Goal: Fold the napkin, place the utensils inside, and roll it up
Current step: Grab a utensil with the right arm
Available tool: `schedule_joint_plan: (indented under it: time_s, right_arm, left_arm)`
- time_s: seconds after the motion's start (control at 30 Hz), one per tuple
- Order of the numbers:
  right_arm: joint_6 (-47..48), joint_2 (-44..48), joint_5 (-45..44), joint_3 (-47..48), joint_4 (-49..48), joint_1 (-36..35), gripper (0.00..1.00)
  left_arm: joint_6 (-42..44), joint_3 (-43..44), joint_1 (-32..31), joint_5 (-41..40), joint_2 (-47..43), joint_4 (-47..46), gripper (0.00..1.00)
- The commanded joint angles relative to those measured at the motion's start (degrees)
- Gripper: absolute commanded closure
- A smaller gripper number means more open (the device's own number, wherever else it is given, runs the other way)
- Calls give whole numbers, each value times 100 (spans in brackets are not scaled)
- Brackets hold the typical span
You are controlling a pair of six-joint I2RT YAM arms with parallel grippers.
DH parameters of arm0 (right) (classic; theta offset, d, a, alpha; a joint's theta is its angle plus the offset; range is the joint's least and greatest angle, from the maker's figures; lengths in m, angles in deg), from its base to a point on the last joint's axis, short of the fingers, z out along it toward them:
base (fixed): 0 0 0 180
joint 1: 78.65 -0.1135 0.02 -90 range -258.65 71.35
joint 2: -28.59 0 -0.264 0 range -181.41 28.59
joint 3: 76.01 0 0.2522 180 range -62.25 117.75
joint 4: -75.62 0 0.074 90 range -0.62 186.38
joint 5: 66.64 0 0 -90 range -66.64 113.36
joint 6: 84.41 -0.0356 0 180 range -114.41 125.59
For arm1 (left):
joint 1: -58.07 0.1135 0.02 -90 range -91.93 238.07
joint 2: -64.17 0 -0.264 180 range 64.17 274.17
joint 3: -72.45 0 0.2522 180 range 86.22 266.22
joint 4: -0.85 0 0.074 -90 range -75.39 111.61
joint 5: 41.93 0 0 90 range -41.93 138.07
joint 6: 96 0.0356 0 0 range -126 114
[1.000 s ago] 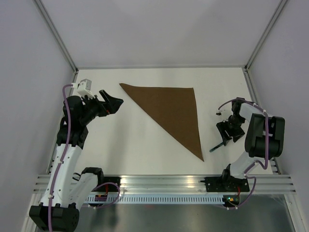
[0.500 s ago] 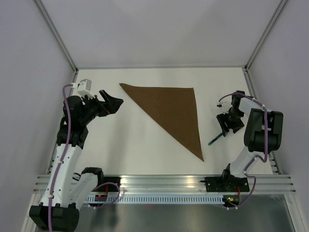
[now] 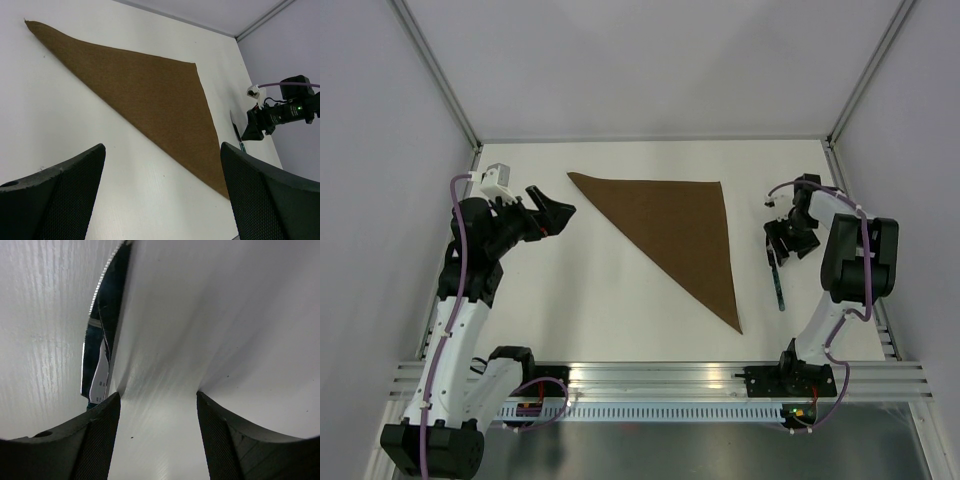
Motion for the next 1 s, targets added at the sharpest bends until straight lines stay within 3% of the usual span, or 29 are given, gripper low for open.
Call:
schedule_joint_plan:
  time_s: [0.0,0.33,0.57,0.73,0.97]
  right_arm:
    - [-158,-247,-138,23,-258,-93,32]
    - [-80,569,326,243,5,197,36]
    - [727,1449,925,-345,321,188,35]
    - [1406,1765,820,-917,410,144,34]
    - [1635,1898,670,-1489,-38,39,32]
  left_arm:
    - [-51,67,-3,59,44,-104,0]
    - [-60,155,-3,112,141,-104,0]
    - [-77,181,-3,130,185,-95,0]
    - [-112,199,-3,139,158,-104,0]
    - [-165,199,-3,156,158,-104,0]
